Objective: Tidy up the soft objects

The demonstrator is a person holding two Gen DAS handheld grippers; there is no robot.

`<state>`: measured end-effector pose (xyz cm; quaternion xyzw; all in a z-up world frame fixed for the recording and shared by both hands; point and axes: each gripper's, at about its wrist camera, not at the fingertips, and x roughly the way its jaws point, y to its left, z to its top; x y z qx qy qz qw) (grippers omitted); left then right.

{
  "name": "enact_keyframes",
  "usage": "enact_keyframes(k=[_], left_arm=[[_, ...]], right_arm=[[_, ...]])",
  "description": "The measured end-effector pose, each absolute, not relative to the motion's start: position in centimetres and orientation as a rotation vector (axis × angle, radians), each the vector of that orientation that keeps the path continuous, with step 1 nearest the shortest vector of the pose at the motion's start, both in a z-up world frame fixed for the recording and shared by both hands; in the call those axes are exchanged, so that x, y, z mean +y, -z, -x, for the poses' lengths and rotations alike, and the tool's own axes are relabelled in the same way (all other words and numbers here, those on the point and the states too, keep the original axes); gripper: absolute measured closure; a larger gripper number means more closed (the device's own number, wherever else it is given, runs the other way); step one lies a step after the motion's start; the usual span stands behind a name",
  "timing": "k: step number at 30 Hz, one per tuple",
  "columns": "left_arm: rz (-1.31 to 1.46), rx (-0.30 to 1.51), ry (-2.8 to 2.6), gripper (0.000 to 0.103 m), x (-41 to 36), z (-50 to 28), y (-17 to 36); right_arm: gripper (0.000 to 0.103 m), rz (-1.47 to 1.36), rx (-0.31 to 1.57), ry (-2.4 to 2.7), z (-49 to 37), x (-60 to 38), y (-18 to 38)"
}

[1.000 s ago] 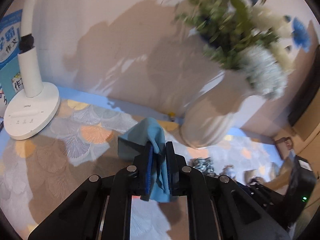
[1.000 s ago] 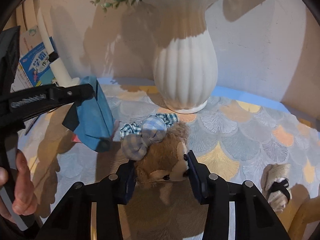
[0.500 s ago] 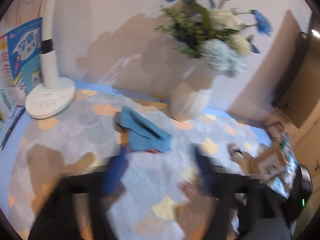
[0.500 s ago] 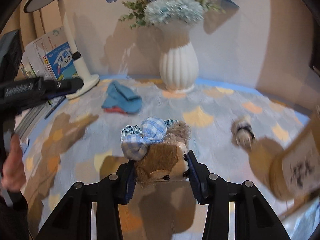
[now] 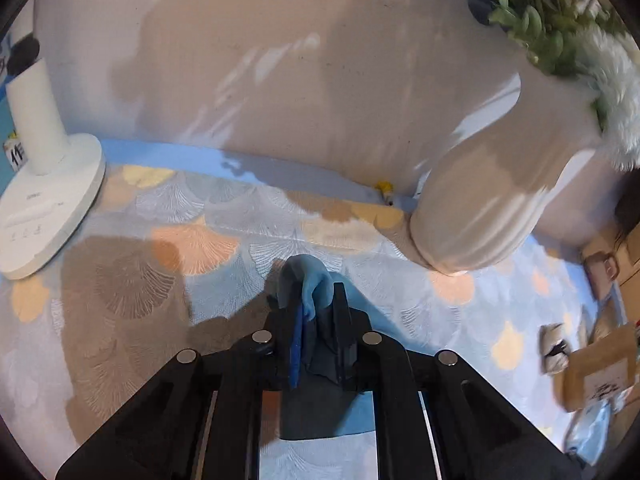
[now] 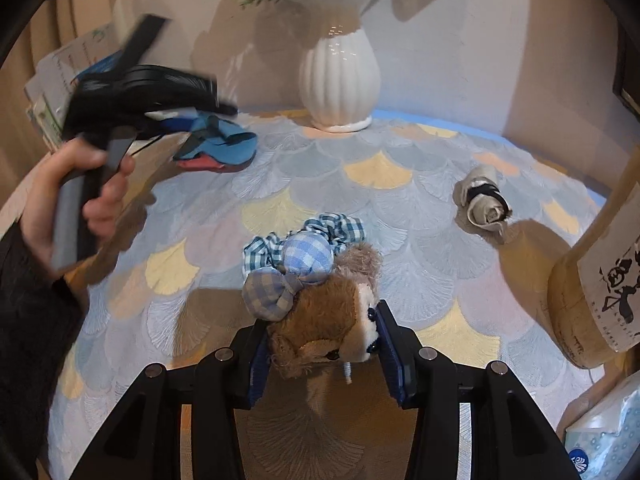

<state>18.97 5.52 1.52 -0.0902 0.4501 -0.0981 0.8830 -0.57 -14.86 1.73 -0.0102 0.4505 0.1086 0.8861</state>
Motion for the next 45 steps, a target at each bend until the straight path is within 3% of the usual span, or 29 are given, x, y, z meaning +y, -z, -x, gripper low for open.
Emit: enact_keyframes(k=[5,13,21,22,26,28,29,31,32,33,35,40,42,43,44,45], left_arm=[[0.206,0.798,0.258,0.097,6.0,-14.9,-5.4],[0.308,0.728,0.428,0.097,6.3,-5.9,-11.9],[0.278,0.822,0.483,0.097,2.3,3.4,-7.5],[0.26,0.844,0.475,0.097,1.7,3.9,-6.5],[0.161,0.925,0.398,0.095,0.2,5.1,-2.6],[0.173,0.96,0.383,0.092,0.4,5.1,-1.5],[0.184,0.971,0.367,0.081,0.6,5.1,-1.1],[0.244,0.951,0.397,0.071,1.4,5.3,-0.7],[0.259,0.949,0.412,0.058,1.5,5.4,-0.7],[0.265,0.945,0.44,0.034,1.5,5.6,-0.8],[0.208,0.93,0.42,0.003,0.8,6.3,-0.9],[0.101,0.932,0.308,0.017,-0.2,5.8,-0.7],[0.079,0.921,0.315,0.044,-0.6,5.9,-0.7],[0.058,0.919,0.312,0.05,-0.8,6.0,-0.7],[0.036,0.914,0.308,0.063,-1.2,6.1,-0.6],[0.015,0.909,0.313,0.077,-1.6,6.2,-0.6]], right_arm=[[0.057,0.016,0.936,-0.228,0.6,-15.1,-1.8],[0.057,-0.038,0.911,-0.22,2.6,-16.5,-3.3],[0.057,-0.051,0.975,-0.271,8.2,-17.5,-3.8],[0.056,-0.056,0.99,-0.272,8.7,-17.7,-3.6],[0.023,-0.097,1.022,-0.236,10.3,-19.0,-2.9],[0.02,-0.134,1.024,-0.218,10.7,-19.7,-2.8],[0.02,-0.158,1.033,-0.222,10.7,-20.0,-2.7],[0.02,-0.214,1.051,-0.233,10.4,-20.4,-2.6],[0.02,-0.242,1.055,-0.236,10.2,-20.5,-2.6],[0.019,-0.265,1.059,-0.24,9.9,-20.5,-2.5],[0.015,-0.272,1.061,-0.244,9.4,-20.1,-2.4],[0.01,-0.163,1.03,-0.196,8.4,-17.7,-2.2],[0.01,-0.116,1.018,-0.176,8.2,-17.2,-2.0],[0.01,-0.086,1.011,-0.167,8.2,-16.8,-1.9],[0.014,-0.063,1.004,-0.157,8.2,-16.6,-1.8],[0.031,-0.038,0.993,-0.148,8.4,-16.2,-1.8]])
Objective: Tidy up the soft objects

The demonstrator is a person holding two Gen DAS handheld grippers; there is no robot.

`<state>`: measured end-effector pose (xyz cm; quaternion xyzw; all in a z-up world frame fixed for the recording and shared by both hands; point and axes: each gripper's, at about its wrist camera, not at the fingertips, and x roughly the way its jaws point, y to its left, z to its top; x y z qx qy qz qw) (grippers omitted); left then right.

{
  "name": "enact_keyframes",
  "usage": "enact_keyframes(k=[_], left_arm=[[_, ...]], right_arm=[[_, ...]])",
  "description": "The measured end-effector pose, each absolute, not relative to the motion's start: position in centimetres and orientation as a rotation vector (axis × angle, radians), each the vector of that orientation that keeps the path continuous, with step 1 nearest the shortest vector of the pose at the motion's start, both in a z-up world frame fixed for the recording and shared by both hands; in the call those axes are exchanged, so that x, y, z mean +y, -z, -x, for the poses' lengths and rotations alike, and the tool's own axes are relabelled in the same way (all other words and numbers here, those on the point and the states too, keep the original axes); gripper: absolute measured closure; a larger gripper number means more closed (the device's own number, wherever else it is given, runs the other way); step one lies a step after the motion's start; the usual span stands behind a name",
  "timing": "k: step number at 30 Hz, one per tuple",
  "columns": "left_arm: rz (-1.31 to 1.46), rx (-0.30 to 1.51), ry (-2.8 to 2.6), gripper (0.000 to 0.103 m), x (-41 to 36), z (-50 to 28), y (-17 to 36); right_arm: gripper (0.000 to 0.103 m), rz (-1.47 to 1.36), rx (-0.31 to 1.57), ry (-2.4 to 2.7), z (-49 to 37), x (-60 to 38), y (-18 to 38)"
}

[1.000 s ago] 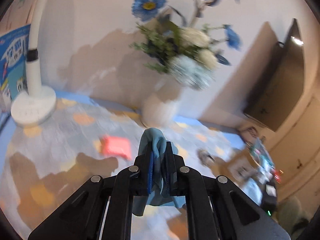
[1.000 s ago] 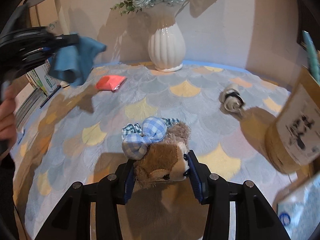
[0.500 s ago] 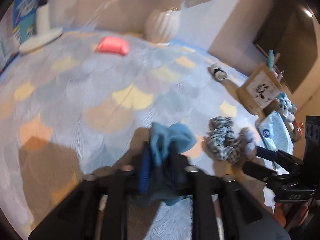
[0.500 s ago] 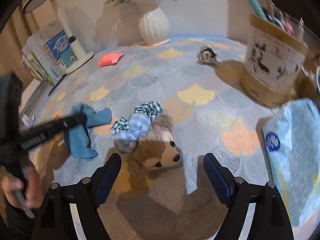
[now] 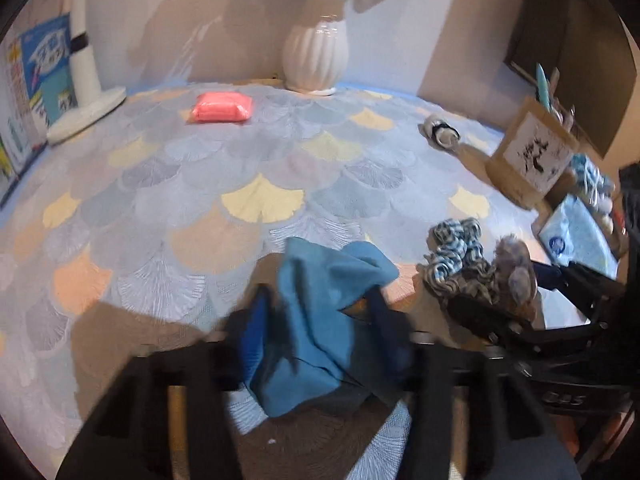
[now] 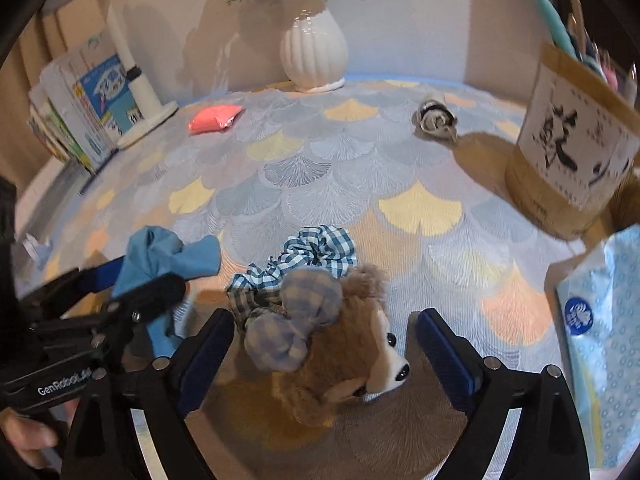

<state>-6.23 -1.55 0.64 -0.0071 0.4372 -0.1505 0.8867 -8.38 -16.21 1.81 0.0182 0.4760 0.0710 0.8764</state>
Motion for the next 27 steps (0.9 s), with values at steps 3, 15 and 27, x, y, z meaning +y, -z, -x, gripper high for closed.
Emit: enact_keyframes(k=[3,15,27], left_arm=[[-0.012,0.903,0.315,0.088,-2.0,6.5,-0.6],[-0.024,0.739,0.426,0.089,-4.6,6.2,-8.9],[-0.126,0.541,0.68,0.089,-19.0,4.4,-20.6]], right_arm=[[0.056,0.016,0.956,-0.17,8.9,-15.2,-2.3],[0.057,0.028,0.748,-0.147,10.3,-18.3,-11.4],[0.057,-0.087,0.499,0.151,12.8,-32.5,-22.0]])
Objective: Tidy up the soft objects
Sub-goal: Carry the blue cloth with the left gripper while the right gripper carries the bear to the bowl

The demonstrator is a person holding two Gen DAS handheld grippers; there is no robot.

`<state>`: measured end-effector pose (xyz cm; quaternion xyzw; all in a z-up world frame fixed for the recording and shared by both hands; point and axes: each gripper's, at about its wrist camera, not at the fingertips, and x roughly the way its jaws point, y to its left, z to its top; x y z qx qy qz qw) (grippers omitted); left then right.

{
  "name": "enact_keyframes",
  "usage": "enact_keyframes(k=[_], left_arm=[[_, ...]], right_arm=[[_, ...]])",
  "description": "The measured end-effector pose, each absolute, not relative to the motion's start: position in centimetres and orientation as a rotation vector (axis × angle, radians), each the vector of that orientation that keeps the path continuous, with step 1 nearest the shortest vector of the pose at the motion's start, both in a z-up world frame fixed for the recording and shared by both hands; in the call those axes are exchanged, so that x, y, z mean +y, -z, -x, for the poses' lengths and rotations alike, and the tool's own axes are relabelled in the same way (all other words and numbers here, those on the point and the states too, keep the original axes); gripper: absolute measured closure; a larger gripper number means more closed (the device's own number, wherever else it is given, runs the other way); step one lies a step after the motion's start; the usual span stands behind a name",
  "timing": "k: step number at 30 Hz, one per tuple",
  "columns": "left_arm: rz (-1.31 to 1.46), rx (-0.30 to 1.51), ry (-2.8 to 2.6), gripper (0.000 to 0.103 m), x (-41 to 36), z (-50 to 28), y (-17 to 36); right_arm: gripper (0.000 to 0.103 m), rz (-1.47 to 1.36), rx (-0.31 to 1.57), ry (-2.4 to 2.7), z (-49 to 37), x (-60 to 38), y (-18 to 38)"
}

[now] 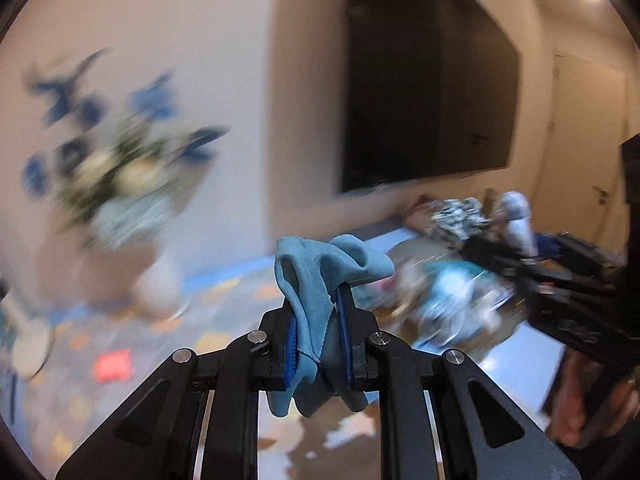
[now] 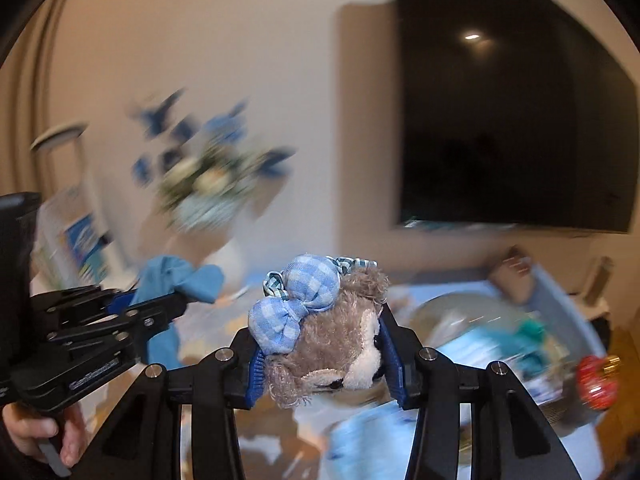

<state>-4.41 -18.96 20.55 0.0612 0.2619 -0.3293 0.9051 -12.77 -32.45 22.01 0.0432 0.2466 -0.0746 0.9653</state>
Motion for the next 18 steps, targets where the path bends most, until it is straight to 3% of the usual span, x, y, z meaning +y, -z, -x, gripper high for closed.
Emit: enact_keyframes(k=[8,16,18], left_arm=[[-0.175,0.599,0.873,0.089,-33.2,2.8,-20.2],[-0.177,0.738,0.878,0.088,-40.8,-0.8,-16.1],[-0.208,0.777,0.867,0.062,-41.6,-1.1,-15.2]], right_arm=[[0.057,-0.251,0.596,0.403,10.0,-46.6,-20.2],[0.057,-0.391,0.714,0.441,8.3,-55.4,-16.3],[0.044,-0.431,0.75,0.43,7.8,-56.2,-15.1]])
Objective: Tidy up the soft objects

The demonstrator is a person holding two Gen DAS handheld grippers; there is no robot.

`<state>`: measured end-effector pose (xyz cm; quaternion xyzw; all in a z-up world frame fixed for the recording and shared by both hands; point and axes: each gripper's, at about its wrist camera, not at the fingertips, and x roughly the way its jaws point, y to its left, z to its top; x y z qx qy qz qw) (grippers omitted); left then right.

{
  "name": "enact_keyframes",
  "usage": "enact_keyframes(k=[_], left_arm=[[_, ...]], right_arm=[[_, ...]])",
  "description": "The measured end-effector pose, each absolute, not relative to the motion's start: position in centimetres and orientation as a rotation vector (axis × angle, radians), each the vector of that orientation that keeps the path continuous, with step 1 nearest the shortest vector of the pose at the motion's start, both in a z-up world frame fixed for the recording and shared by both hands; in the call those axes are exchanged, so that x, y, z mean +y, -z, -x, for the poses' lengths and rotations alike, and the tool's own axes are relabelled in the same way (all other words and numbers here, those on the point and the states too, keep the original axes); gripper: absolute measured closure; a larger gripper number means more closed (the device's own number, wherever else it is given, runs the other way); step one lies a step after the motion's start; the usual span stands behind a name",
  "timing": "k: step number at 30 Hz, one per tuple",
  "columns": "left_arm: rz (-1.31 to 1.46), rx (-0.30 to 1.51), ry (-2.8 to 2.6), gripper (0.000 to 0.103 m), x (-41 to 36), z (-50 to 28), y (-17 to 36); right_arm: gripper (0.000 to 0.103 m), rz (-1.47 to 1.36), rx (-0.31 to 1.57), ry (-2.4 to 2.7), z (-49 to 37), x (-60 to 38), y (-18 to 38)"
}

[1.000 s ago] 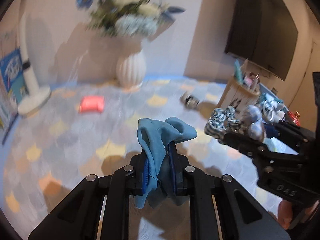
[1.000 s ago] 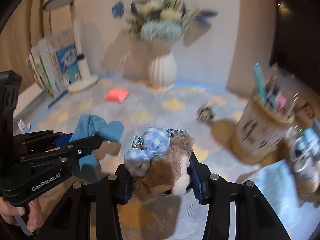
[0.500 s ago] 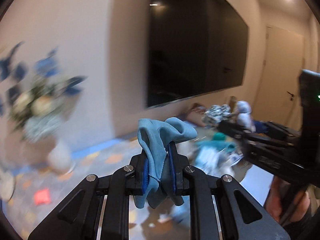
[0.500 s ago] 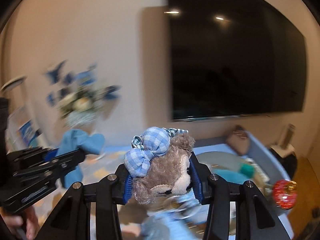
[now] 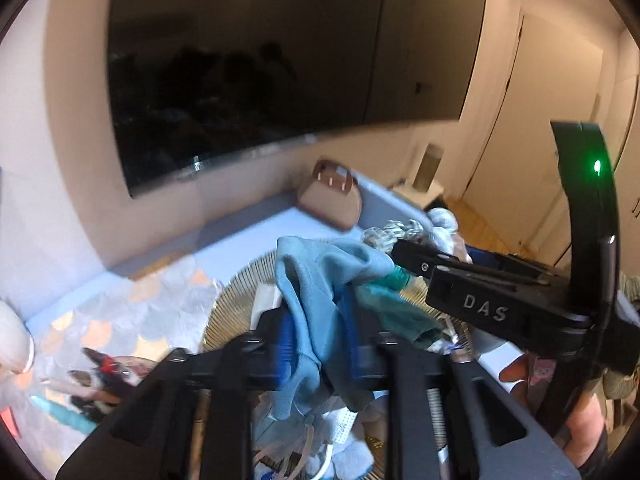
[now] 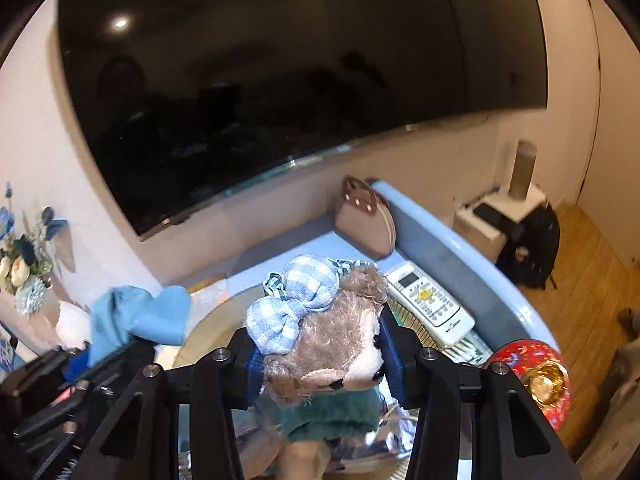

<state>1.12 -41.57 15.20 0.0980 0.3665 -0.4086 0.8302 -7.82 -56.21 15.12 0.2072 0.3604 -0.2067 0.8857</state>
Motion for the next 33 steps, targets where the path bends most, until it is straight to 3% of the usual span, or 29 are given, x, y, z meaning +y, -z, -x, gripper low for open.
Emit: enact_keyframes(k=[1,3,5,13,16,17,18,24,29,33], left_arm=[[-0.23,0.789,0.848,0.054,-41.8,-1.1,-14.9],[-0.251,0.772,0.819,0.02,-41.5,-0.5,-14.9],[-0.238,0.719,0.813,0.012,-40.5,0.4,-15.5],[-0.223,0.649,0.812,0.011,-35.3,4.1,-18.4],[-0.214,0.632,0.759,0.011,-31.2,5.6,-18.8],[-0.219,0.643,0.727,0.01,-29.7,5.8,-18.9],[-0.222,0.65,0.71,0.01,-28.5,6.1,-19.0],[-0.151,0.614,0.519,0.001,-17.5,6.5,-19.3],[-0.053,0.696,0.281,0.001,-8.3,4.8,-15.8],[-0.004,0.762,0.072,0.001,-1.6,3.7,-9.2]], right_arm=[[0.041,-0.459,0.764,0.421,7.8,-56.6,-14.6],[0.041,-0.517,0.767,0.39,8.1,-57.0,-14.1],[0.041,-0.539,0.757,0.386,8.8,-57.2,-14.1],[0.039,-0.482,0.672,0.362,13.3,-53.2,-18.1],[0.029,-0.434,0.644,0.298,14.2,-49.7,-19.6],[0.019,-0.413,0.635,0.28,14.4,-48.5,-20.0],[0.016,-0.378,0.622,0.26,14.6,-46.6,-20.5],[0.016,-0.241,0.615,0.084,14.2,-35.8,-21.8],[0.015,-0.115,0.68,-0.035,12.4,-26.6,-19.2],[0.015,-0.039,0.809,-0.14,10.1,-20.3,-14.6]])
